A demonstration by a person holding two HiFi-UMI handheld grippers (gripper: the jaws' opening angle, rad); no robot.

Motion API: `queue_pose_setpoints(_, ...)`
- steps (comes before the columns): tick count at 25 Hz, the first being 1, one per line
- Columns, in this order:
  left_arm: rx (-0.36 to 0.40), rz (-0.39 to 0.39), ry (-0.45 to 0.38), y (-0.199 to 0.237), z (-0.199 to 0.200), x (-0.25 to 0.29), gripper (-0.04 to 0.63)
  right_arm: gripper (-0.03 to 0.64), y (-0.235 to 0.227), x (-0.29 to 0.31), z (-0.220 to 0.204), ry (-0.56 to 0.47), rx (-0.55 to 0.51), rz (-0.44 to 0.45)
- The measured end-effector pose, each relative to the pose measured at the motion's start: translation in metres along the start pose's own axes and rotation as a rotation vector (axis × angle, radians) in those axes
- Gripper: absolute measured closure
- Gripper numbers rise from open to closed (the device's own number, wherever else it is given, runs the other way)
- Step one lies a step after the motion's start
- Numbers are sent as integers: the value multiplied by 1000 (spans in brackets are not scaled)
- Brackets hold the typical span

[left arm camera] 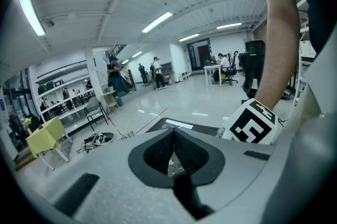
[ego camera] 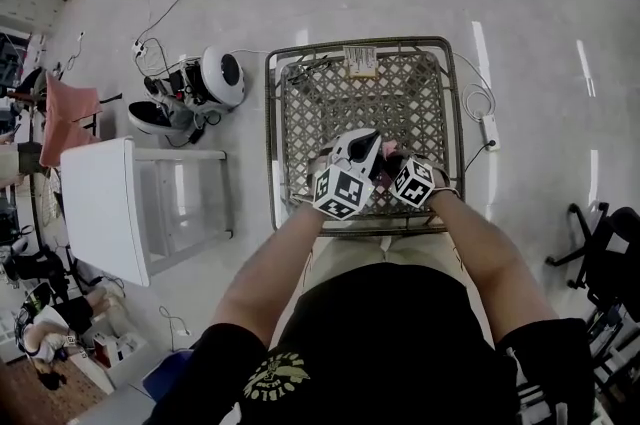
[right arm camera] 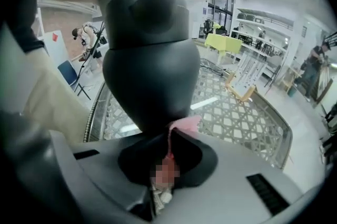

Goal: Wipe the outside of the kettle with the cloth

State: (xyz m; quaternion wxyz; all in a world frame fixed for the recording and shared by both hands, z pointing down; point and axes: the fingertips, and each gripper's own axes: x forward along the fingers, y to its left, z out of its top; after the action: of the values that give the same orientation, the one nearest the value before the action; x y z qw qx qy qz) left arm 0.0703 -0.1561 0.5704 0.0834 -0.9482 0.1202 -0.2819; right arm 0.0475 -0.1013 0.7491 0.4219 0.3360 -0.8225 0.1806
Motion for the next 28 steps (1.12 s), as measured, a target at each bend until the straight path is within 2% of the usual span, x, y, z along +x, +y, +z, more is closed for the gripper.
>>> queue_pose_setpoints(4,2,6,6,0,-1,0,588,595,-26,-5,13,-21,-8,-65)
queue_pose_setpoints(9,8,3,11,1,-1,3,588,595,-36,-20,4,-8,11,-102)
queue_pose_setpoints(19,29,0,27,-1,-5,4,588,594,-48,-74,-40,17,103,-197)
queue_pose_setpoints(24,28,-8,41,-4,-3,9,588,592,-48,-93,-74,58,221,-214)
queue_pose_setpoints(28,-78,9,30,9,4,11,588,470,-56,-112,-82,26,324,-256)
